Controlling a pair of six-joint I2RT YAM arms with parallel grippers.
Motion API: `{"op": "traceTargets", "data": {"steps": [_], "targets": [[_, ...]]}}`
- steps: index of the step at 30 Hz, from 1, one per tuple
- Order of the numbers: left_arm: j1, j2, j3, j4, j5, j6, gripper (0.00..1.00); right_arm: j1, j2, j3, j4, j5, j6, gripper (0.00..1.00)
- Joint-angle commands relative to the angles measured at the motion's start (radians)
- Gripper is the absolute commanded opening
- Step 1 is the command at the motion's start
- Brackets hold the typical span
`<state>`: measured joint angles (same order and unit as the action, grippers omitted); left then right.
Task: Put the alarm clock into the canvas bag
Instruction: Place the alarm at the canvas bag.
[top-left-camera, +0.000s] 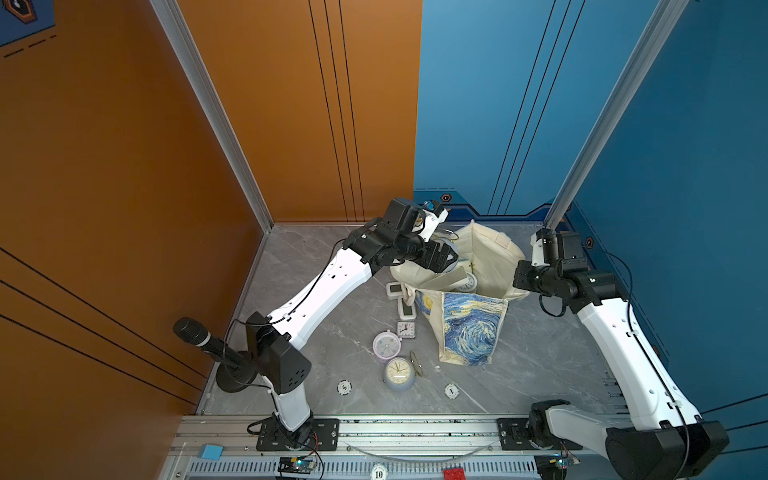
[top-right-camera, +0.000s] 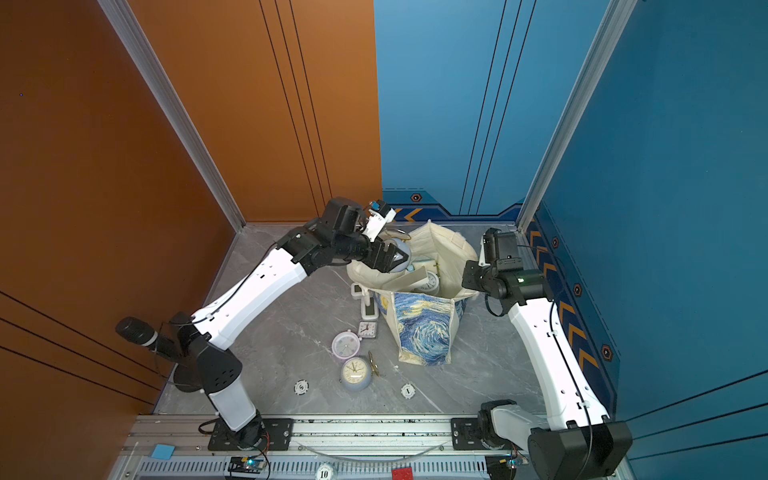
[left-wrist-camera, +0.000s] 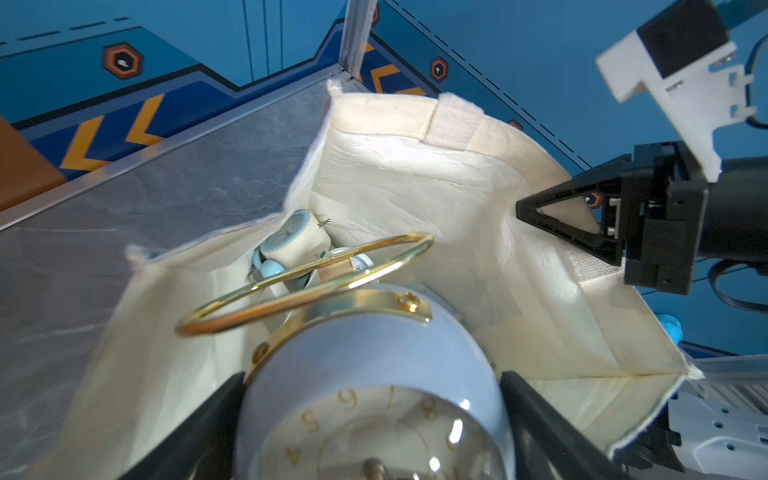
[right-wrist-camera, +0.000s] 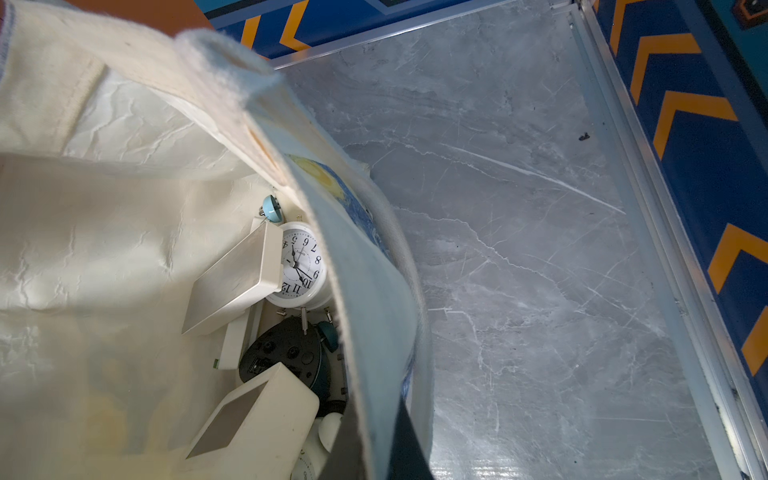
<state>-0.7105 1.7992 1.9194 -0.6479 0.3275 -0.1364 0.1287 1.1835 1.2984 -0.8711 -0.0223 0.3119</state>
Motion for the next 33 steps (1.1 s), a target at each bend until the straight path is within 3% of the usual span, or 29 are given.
{"op": "traceTargets", "data": {"steps": [1, 4, 10, 18, 25, 27, 31, 33], "targets": [[-0.034, 0.053, 0.084, 0.005, 0.107, 0.06, 0.54, -0.013, -0.024, -0.003, -0.009, 0.027, -0.016, 0.09], [-0.064, 0.123, 0.154, -0.044, 0.156, 0.087, 0.53, -0.026, -0.024, -0.007, -0.009, 0.028, -0.017, 0.09], [-0.141, 0.241, 0.278, -0.225, 0.143, 0.222, 0.52, -0.066, -0.018, -0.025, -0.006, 0.025, -0.012, 0.09], [-0.149, 0.328, 0.311, -0.289, 0.285, 0.239, 0.5, -0.147, -0.013, -0.063, 0.004, 0.007, -0.008, 0.09], [-0.167, 0.457, 0.442, -0.425, 0.369, 0.272, 0.51, -0.22, -0.016, -0.107, 0.015, 0.022, 0.031, 0.09], [-0.172, 0.485, 0.472, -0.464, 0.34, 0.282, 0.51, -0.252, -0.021, -0.116, 0.017, 0.021, 0.039, 0.09], [-0.181, 0.51, 0.486, -0.493, 0.124, 0.271, 0.58, -0.29, -0.047, -0.131, 0.036, 0.005, 0.056, 0.09], [-0.177, 0.524, 0.501, -0.514, 0.09, 0.274, 0.59, -0.294, -0.051, -0.135, 0.04, -0.006, 0.06, 0.09]]}}
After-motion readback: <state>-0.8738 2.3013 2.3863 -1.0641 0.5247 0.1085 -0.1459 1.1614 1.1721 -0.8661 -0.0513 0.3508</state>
